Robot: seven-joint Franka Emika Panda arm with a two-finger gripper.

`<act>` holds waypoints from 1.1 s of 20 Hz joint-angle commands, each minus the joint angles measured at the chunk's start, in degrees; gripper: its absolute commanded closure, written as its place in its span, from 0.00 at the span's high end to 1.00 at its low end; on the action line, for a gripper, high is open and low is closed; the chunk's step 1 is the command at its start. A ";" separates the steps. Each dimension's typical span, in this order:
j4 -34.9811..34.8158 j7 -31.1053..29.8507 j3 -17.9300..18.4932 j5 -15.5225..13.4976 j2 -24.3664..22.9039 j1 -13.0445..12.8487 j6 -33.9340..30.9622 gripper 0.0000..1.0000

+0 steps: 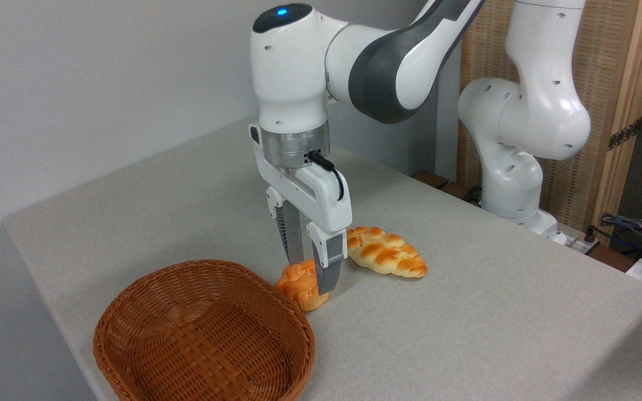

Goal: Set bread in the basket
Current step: 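Close the gripper on the orange bun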

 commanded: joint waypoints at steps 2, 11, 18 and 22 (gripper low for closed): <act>-2.76 0.42 -0.58 -0.36 0.80 -0.82 4.56 1.00; -3.29 0.68 -0.94 -1.15 2.83 -1.53 6.15 0.17; -2.94 0.68 -0.85 -1.24 2.92 -1.53 5.71 0.11; -2.33 0.60 -0.76 -1.68 2.48 -1.53 3.96 0.11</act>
